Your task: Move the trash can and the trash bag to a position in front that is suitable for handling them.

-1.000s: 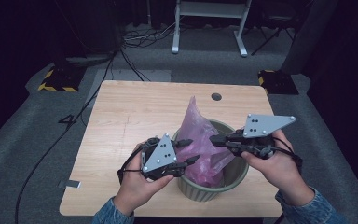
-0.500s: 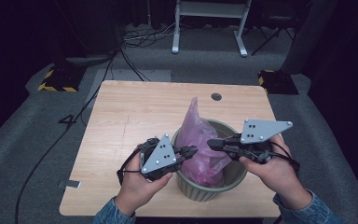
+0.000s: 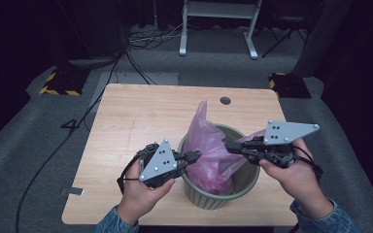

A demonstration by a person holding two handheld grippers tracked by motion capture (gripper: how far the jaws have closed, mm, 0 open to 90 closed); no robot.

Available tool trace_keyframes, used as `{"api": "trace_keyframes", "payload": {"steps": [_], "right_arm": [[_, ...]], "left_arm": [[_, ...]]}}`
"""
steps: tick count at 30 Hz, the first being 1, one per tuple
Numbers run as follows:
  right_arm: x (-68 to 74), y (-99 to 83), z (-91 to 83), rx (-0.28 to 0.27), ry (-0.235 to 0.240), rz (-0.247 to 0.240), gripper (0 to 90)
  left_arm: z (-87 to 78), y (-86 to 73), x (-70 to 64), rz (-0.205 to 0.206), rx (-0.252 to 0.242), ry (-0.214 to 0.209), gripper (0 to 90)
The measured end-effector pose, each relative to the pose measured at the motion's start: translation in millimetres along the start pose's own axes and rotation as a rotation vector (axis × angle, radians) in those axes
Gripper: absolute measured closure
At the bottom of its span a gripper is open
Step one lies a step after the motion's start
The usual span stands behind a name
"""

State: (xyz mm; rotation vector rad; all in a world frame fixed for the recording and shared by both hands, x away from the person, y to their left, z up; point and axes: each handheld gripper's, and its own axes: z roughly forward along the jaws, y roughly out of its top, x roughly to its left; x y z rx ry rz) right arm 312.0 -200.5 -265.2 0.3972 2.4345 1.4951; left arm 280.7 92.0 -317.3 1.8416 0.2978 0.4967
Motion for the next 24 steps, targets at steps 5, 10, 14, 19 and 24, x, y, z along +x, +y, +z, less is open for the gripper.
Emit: {"api": "trace_keyframes", "payload": {"steps": [5, 10, 14, 19, 24], "right_arm": [[-0.9, -0.3, -3.9, -0.010, 0.000, 0.027, 78.3], [-7.7, 1.7, -7.5, -0.048, -0.028, 0.056, 62.2], [-11.0, 5.2, -5.5, -0.069, -0.045, 0.077, 58.6], [-13.1, 11.2, 0.2, -0.089, -0.066, 0.100, 56.0], [-11.4, 12.4, 9.7, -0.066, -0.044, 0.095, 56.3]], "left_arm": [[-2.1, -1.4, 0.5, 0.001, 0.012, 0.001, 90.0], [-0.9, -0.9, -1.7, 0.012, 0.012, -0.008, 90.0], [1.7, -0.7, -3.9, 0.021, 0.021, -0.020, 90.0], [3.8, -0.2, -7.6, 0.044, 0.034, -0.033, 90.0], [3.2, 0.0, -7.1, 0.039, 0.022, -0.022, 90.0]]}}
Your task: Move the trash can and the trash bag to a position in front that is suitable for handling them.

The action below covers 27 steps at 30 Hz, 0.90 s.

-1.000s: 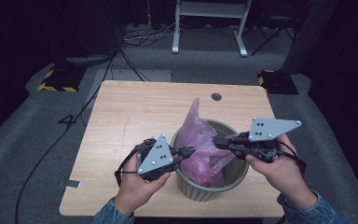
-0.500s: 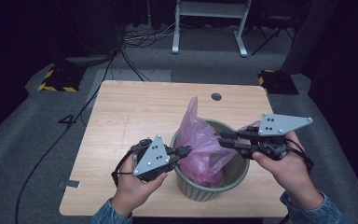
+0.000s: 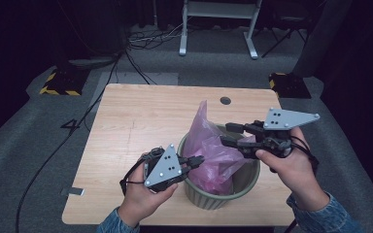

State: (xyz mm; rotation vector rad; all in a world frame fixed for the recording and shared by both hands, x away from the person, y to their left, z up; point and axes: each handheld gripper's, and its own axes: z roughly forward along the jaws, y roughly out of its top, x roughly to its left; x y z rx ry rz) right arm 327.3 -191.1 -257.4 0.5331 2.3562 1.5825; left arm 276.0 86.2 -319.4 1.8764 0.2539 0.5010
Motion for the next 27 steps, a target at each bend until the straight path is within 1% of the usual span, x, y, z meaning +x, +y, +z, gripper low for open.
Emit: {"api": "trace_keyframes", "payload": {"steps": [1, 3, 4, 5, 6, 7, 8, 9, 12, 13, 14, 15, 17, 18, 20, 21, 23, 24, 25, 27], "right_arm": [[1.1, -1.0, 3.2, 0.015, 0.013, -0.003, 61.2], [3.4, -3.8, 8.7, 0.050, 0.063, -0.004, 75.8], [4.3, -5.0, 10.6, 0.064, 0.081, -0.010, 85.0], [4.9, -5.9, 11.4, 0.075, 0.086, -0.019, 89.6], [4.9, -6.4, 11.3, 0.080, 0.080, -0.027, 90.0], [3.3, -6.6, 8.8, 0.083, 0.060, -0.029, 90.0], [3.3, -6.6, 8.8, 0.083, 0.060, -0.029, 90.0], [1.9, -6.6, 6.6, 0.084, 0.048, -0.030, 90.0], [-3.7, -7.3, -1.4, 0.087, -0.003, -0.029, 90.0], [-8.8, -8.7, -7.5, 0.090, -0.029, -0.023, 90.0], [-11.5, -9.9, -10.7, 0.092, -0.042, -0.020, 90.0], [-11.5, -9.9, -10.7, 0.092, -0.042, -0.020, 90.0], [-17.4, -12.6, -17.7, 0.095, -0.066, -0.009, 90.0], [-23.3, -16.0, -25.1, 0.099, -0.088, 0.007, 90.0], [-29.3, -19.5, -31.8, 0.102, -0.106, 0.022, 90.0], [-29.3, -19.5, -31.8, 0.102, -0.106, 0.022, 90.0], [-34.8, -22.7, -38.1, 0.105, -0.124, 0.037, 90.0], [-40.0, -25.6, -43.2, 0.109, -0.139, 0.048, 90.0], [-40.0, -25.6, -43.2, 0.109, -0.139, 0.048, 90.0], [-46.9, -29.8, -50.2, 0.114, -0.162, 0.065, 90.0]], "left_arm": [[-0.7, -0.1, 0.6, 0.000, -0.002, 0.004, 90.0], [-2.4, -0.5, 1.4, -0.005, -0.005, 0.012, 89.9], [-3.3, -0.9, 2.0, -0.004, -0.006, 0.016, 89.9], [-4.3, -1.5, 2.2, -0.009, -0.007, 0.020, 89.9], [-5.4, -2.1, 3.1, -0.009, -0.005, 0.021, 90.0], [-7.9, -3.8, 4.6, -0.015, -0.003, 0.028, 90.0], [-7.9, -3.8, 4.6, -0.015, -0.003, 0.028, 90.0], [-9.1, -4.8, 5.2, -0.020, -0.003, 0.030, 90.0], [-13.0, -7.5, 7.1, -0.022, -0.003, 0.039, 90.0], [-14.6, -8.7, 7.6, -0.024, -0.002, 0.045, 90.0], [-16.4, -10.1, 8.2, -0.026, -0.002, 0.049, 90.0], [-18.4, -11.9, 8.9, -0.030, -0.001, 0.055, 90.0], [-23.3, -16.2, 10.9, -0.039, 0.007, 0.066, 90.0], [-25.9, -18.7, 12.0, -0.043, 0.011, 0.074, 90.0], [-33.1, -26.0, 15.6, -0.066, 0.011, 0.091, 90.0], [-33.1, -26.0, 15.6, -0.066, 0.011, 0.091, 90.0], [-37.1, -29.9, 17.9, -0.079, 0.011, 0.100, 90.0], [-38.3, -31.2, 18.9, -0.085, 0.010, 0.103, 90.0], [-39.8, -32.0, 20.0, -0.086, 0.015, 0.108, 90.0], [-42.1, -33.0, 22.1, -0.091, 0.012, 0.116, 90.0]]}}
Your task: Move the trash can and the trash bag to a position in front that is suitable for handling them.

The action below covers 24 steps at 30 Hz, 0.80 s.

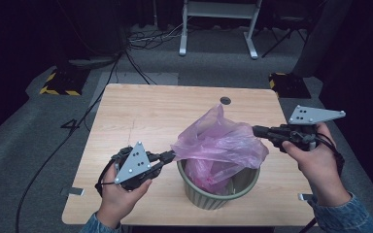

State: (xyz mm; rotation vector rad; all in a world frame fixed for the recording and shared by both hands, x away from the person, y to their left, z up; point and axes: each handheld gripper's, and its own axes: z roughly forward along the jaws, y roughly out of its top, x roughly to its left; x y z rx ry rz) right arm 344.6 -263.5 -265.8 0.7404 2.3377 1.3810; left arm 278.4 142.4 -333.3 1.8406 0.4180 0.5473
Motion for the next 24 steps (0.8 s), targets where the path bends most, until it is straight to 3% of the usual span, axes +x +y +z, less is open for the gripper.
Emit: {"api": "trace_keyframes", "payload": {"steps": [13, 24], "right_arm": [[-20.2, -31.5, -27.3, 0.029, -0.059, 0.065, 90.0], [-19.6, -60.2, -49.4, 0.022, -0.095, 0.089, 90.0]], "left_arm": [[-12.7, -17.7, 14.2, -0.046, 0.025, 0.035, 90.0], [-20.2, -28.0, 16.8, -0.062, 0.035, 0.044, 89.9]]}}
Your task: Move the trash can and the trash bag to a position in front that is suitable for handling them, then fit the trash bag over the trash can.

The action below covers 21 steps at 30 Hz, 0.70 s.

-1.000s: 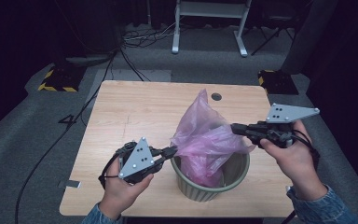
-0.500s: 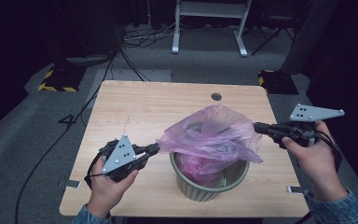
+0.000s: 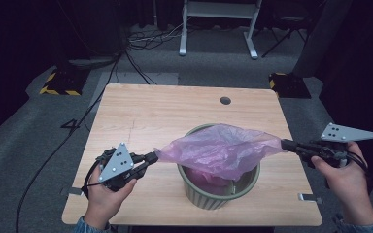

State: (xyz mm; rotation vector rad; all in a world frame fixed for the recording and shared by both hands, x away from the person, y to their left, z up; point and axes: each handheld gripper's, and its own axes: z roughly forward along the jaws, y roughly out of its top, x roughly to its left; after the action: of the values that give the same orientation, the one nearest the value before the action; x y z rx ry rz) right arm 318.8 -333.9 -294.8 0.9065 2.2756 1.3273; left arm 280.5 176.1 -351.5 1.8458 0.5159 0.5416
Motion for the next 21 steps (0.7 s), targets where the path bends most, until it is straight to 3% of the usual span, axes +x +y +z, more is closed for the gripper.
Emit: {"api": "trace_keyframes", "payload": {"steps": [4, 8, 10, 14, 21], "right_arm": [[-0.9, -4.4, -4.0, -0.010, -0.002, 0.006, 90.0], [8.6, -1.4, -7.1, -0.044, 0.020, -0.033, 90.0], [15.6, 1.2, -7.4, -0.057, 0.035, -0.056, 90.0], [28.0, 5.8, -5.8, -0.066, 0.058, -0.099, 89.7], [30.0, 8.5, -5.8, -0.065, 0.049, -0.112, 88.2]], "left_arm": [[-0.4, -1.3, 1.0, -0.003, 0.001, 0.009, 87.0], [-2.1, 2.0, -0.6, -0.003, -0.029, 0.016, 69.1], [-3.3, 6.1, -2.6, 0.010, -0.041, 0.018, 55.6], [-6.6, 15.1, -6.4, 0.002, -0.054, 0.015, 41.9], [-15.2, 28.6, -7.9, -0.004, -0.092, 0.011, 36.6]]}}
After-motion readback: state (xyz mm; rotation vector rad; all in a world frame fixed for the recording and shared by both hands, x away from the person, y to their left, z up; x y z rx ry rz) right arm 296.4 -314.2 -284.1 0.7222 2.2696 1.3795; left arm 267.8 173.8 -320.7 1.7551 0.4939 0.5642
